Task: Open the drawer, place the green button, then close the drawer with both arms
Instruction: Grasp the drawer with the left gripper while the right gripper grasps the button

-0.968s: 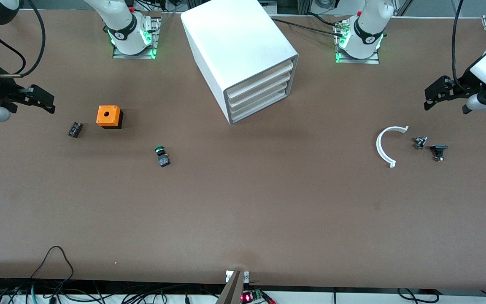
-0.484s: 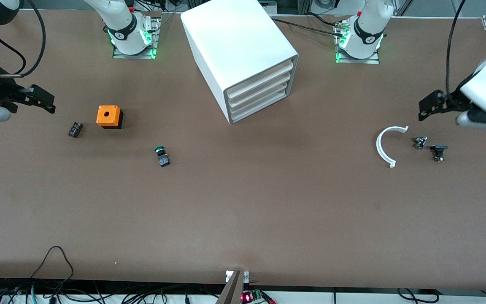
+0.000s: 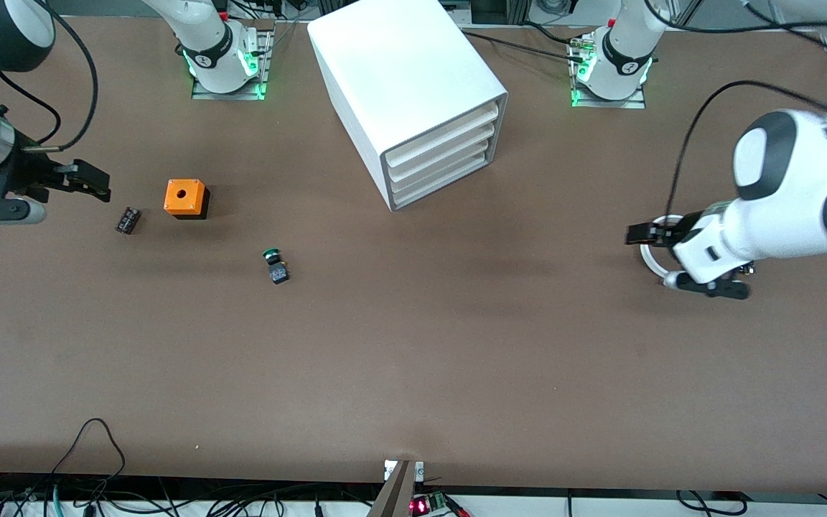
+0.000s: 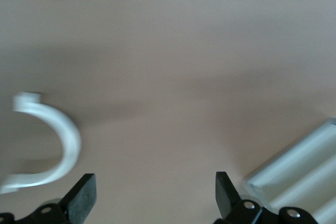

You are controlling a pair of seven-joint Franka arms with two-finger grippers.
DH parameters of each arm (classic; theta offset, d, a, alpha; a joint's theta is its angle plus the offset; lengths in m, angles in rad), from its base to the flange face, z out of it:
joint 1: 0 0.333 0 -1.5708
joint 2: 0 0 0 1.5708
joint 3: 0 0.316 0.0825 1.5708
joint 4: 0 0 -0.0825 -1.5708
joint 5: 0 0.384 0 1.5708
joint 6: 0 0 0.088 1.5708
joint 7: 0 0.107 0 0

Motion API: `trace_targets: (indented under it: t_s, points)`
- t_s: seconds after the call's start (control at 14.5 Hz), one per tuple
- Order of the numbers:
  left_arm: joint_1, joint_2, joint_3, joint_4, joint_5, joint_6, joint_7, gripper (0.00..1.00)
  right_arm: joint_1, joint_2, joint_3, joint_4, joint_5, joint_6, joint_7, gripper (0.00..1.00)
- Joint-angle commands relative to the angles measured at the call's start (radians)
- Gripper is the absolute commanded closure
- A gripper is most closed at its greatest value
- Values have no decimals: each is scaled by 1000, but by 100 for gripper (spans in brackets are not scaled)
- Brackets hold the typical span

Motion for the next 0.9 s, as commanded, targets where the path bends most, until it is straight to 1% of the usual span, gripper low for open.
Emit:
trace_targets:
  t_s: [0.0,0.14,0.21,0.28,0.35,0.48,0.69,0.83]
  points:
    - [-1,89,-14,-74,-267,-1,26,0,65,50,-2,0,5,0,14,0]
    - [-12,113,-34,-142,-428,7,55,0,69,96,-2,1,46,31,51,0]
    - [-19,111,-56,-173,-460,8,107,0,72,122,-2,6,76,61,48,0]
    - [-21,113,-71,-197,-486,8,151,0,90,156,-2,17,77,87,32,0]
    - [-24,117,-83,-226,-520,8,185,0,110,164,-2,3,76,142,32,0]
    - [-33,139,-108,-289,-606,13,295,0,144,181,-2,5,73,158,52,0]
    - [-67,145,-114,-395,-652,59,456,0,150,217,2,-12,90,195,55,0]
    - [-84,148,-117,-434,-674,77,483,0,149,236,43,-34,90,244,54,0]
